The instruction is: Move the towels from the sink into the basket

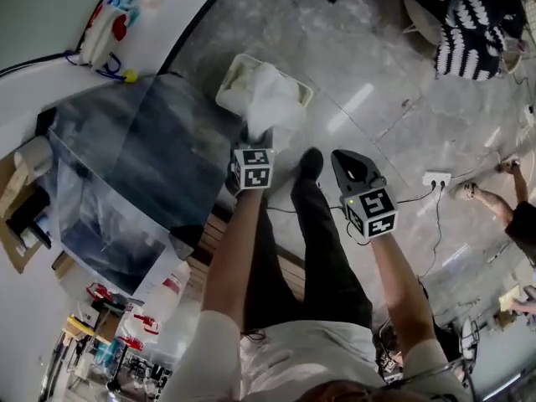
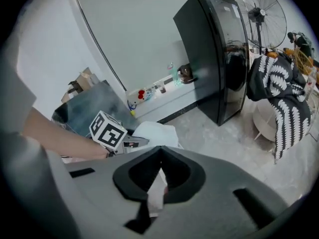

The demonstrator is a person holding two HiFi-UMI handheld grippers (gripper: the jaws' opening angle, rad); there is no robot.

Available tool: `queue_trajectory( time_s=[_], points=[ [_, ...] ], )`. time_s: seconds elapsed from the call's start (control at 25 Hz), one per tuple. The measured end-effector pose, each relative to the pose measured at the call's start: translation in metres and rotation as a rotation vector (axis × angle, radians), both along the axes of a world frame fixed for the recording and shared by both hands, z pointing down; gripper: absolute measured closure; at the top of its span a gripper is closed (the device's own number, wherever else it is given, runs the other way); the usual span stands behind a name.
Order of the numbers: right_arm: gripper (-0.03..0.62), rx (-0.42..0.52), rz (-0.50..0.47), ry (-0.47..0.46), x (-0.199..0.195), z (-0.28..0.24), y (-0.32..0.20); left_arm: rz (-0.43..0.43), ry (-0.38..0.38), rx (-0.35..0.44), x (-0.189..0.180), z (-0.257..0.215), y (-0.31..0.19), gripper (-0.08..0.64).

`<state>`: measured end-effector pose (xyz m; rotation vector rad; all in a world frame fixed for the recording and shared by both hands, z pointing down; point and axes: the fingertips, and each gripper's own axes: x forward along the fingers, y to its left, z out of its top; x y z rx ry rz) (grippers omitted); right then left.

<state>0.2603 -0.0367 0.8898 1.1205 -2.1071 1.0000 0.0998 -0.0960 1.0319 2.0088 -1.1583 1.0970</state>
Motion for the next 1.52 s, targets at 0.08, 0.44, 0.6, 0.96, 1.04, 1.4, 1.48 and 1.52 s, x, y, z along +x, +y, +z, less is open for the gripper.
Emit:
queue_trajectory(
  time_s=[0.08, 0.44, 0.6, 0.96, 1.04, 1.4, 1.48, 1.52],
  points=[
    [0.597, -0.004, -0.013, 0.003, -0.006, 0.033, 0.001, -0.018, -0.018, -0.014, -0.006, 0.041, -0.004, 0.393],
    [0.597, -0.061, -0.026, 0.009, -0.005, 0.122, 0.017, -0.131, -0.064, -0.155, -0.026, 0.182, -0.007, 0.256],
    [0.597, -0.061, -0.03, 0.017, -0.004, 0.122, 0.018, -0.117, -0.057, -0.113, -0.026, 0.173, 0.003, 0.256],
    [0.597, -0.013, -0.02, 0.017, -0.027, 0.037, 0.001, -0.057, 0.003, -0.078, -0.017, 0.06, 0.024, 0.258],
    [0.597, 0.0, -0.016, 0.018, -0.034, 0.011, -0.002, -0.046, 0.025, -0.067, -0.013, 0.029, 0.022, 0.258],
    [0.597, 0.088, -0.026, 0.046, -0.049, -0.129, 0.002, -0.021, 0.137, 0.024, 0.014, -0.158, 0.016, 0.339],
    [0.597, 0.109, -0.042, 0.056, -0.054, -0.162, 0.009, -0.012, 0.15, 0.062, 0.012, -0.206, 0.02, 0.37],
    [0.597, 0.118, -0.05, 0.056, -0.057, -0.178, 0.013, -0.009, 0.155, 0.077, 0.009, -0.229, 0.023, 0.383]
  ],
)
